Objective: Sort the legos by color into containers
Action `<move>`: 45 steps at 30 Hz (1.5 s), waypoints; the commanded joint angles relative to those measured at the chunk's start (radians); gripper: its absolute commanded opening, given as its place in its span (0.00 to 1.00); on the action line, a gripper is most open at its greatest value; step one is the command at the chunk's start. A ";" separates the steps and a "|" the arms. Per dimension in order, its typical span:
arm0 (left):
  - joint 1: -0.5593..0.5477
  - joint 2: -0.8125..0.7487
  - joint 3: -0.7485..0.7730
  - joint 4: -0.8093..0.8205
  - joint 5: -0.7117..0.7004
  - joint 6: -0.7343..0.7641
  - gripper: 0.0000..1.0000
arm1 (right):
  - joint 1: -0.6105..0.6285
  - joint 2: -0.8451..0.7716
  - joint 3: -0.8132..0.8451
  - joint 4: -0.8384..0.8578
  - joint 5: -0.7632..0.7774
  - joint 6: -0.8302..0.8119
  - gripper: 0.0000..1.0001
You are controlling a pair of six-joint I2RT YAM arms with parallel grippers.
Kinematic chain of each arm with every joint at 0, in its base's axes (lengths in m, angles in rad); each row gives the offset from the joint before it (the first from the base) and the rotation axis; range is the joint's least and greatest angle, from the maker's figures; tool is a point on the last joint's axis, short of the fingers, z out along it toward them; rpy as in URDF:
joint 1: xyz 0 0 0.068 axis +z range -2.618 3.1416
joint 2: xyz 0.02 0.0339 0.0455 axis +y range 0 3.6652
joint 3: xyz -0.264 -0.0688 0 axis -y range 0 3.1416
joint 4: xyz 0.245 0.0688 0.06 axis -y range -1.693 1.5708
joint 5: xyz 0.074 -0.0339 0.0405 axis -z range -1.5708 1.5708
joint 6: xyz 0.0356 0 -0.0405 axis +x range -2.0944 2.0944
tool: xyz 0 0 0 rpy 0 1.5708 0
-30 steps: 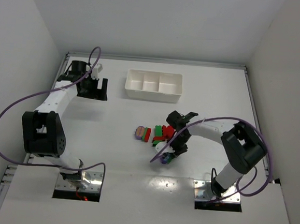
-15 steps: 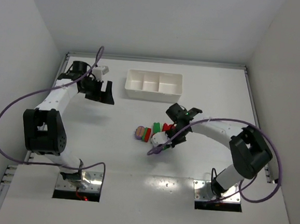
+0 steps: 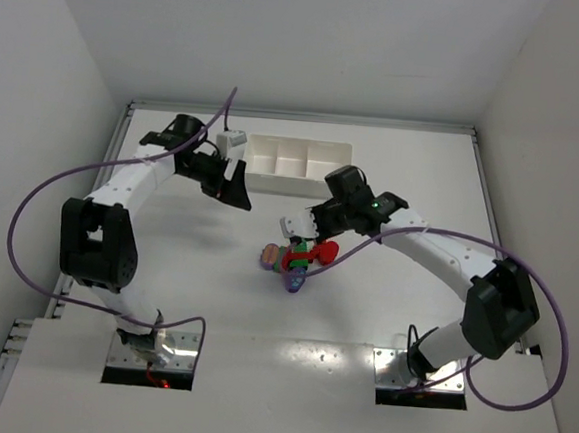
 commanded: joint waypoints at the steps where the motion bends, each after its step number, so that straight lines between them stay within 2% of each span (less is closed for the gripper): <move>1: -0.015 -0.014 0.057 0.000 0.003 0.020 0.93 | -0.015 0.061 0.056 0.206 0.106 0.166 0.00; 2: -0.015 -0.014 0.057 0.000 -0.014 0.011 0.92 | -0.030 0.098 0.089 0.206 0.134 0.213 0.00; 3: -0.015 -0.023 0.068 0.017 -0.058 -0.003 0.92 | -0.039 0.139 0.187 0.206 0.157 0.315 0.00; 5: 0.016 -0.049 0.068 0.058 -0.115 -0.061 0.92 | -0.076 0.267 0.351 0.148 0.204 0.417 0.00; 8: 0.037 -0.092 0.068 0.149 -0.300 -0.161 0.93 | -0.117 0.401 0.544 0.122 0.250 0.649 0.00; 9: 0.046 -0.101 0.068 0.182 -0.403 -0.178 0.93 | -0.118 0.435 0.597 0.101 0.278 0.771 0.00; 13: 0.066 -0.135 0.068 0.247 -0.525 -0.225 0.96 | -0.157 0.587 0.871 -0.054 0.339 1.046 0.00; 19: 0.076 -0.146 0.048 0.247 -0.555 -0.226 0.96 | -0.190 0.640 0.878 -0.099 0.405 1.261 0.00; 27: 0.094 -0.126 0.039 0.256 -0.555 -0.226 0.96 | -0.243 0.664 0.826 -0.125 0.379 1.333 0.00; 34: 0.094 -0.116 0.039 0.256 -0.555 -0.216 0.97 | -0.274 0.712 0.826 -0.116 0.389 1.332 0.02; 36: 0.094 -0.116 0.039 0.256 -0.555 -0.216 0.97 | -0.283 0.724 0.849 -0.125 0.376 1.323 0.18; 37: 0.094 -0.116 0.039 0.256 -0.555 -0.216 0.98 | -0.283 0.724 0.849 -0.125 0.347 1.314 0.31; 38: 0.094 -0.116 0.030 0.256 -0.546 -0.216 1.00 | -0.292 0.724 0.849 -0.125 0.347 1.304 0.56; 39: 0.094 -0.116 0.030 0.256 -0.546 -0.216 1.00 | -0.292 0.724 0.840 -0.125 0.327 1.304 0.65; 41: 0.094 -0.116 0.030 0.256 -0.546 -0.216 1.00 | -0.292 0.697 0.828 -0.085 0.278 1.283 0.78; 42: 0.094 -0.116 0.030 0.265 -0.546 -0.216 1.00 | -0.301 0.680 0.794 -0.064 0.260 1.263 0.81; 44: 0.094 -0.116 0.020 0.265 -0.546 -0.216 1.00 | -0.302 0.606 0.734 0.007 0.182 1.235 0.82; 45: 0.094 -0.116 0.020 0.265 -0.537 -0.216 1.00 | -0.311 0.576 0.713 0.027 0.092 1.184 0.82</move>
